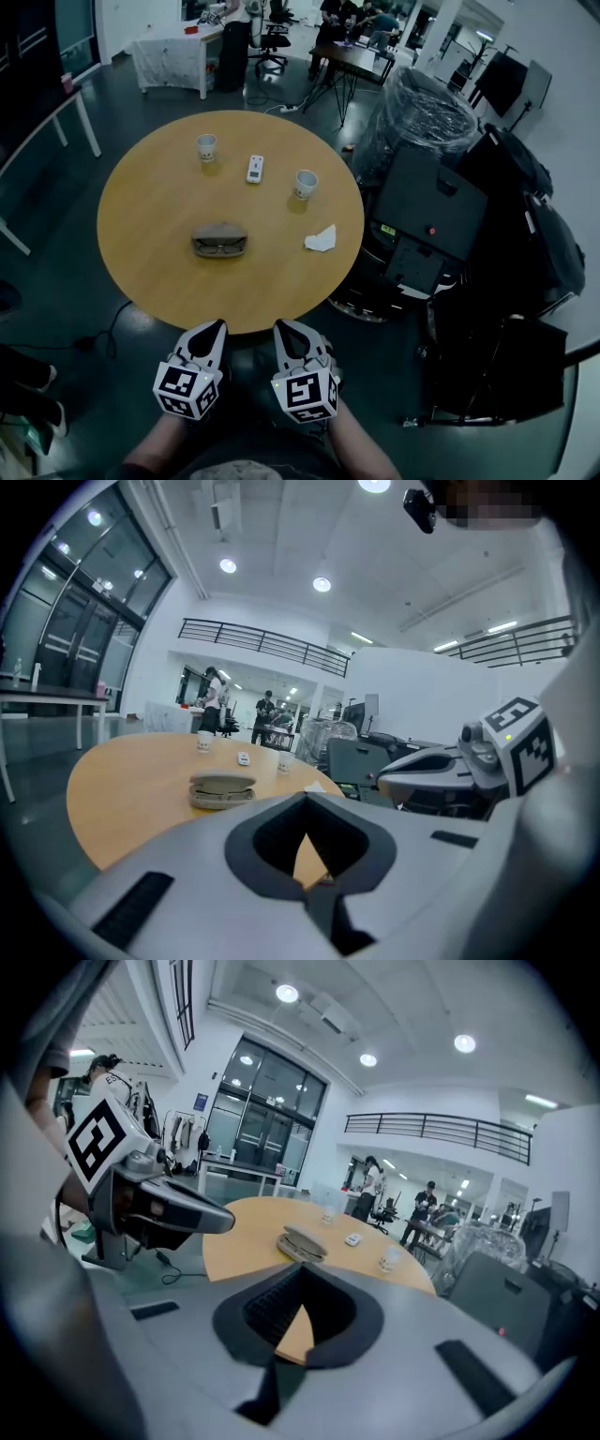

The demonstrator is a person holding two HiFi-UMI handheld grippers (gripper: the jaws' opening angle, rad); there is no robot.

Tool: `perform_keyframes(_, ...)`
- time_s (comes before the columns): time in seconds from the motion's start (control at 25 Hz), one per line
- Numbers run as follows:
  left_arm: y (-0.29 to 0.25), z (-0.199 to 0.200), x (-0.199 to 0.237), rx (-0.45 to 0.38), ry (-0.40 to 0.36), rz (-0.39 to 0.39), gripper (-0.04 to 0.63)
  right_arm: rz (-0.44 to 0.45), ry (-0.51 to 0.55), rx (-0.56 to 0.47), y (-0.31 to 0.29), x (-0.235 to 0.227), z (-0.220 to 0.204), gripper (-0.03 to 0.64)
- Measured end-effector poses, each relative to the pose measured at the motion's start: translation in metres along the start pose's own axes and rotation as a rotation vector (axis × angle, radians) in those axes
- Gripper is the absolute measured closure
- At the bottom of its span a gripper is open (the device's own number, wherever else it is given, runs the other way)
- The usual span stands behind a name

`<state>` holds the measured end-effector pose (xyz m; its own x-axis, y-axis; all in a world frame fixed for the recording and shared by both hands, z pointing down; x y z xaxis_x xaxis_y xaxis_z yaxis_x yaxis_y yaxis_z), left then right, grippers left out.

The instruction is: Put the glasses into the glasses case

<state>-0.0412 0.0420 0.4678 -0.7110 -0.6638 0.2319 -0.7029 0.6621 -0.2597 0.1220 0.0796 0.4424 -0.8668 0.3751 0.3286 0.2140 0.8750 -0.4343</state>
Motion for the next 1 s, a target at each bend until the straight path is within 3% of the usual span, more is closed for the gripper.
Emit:
perform_keyframes(0.44,0.076,-0.025,-0.067,-0.038,-0.006,0.058,0.589,0.039,0.030,-0.043,0.085,0.039,-0.023,0.630)
perform_keyframes(1.0,0.115,-0.045,-0.094,-0.064,0.014,0.109,0.589,0.063,0.047,-0.045,0.124,0.059,-0.040,0.630)
Point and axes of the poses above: the fingertips, and each gripper's own axes: y backward along the fingers, x to its left, z out of its top, the point moved 7 cm from there along y, backward along the fingers, and after that the axes turned 1 degree about x, right-handed, at the moved point
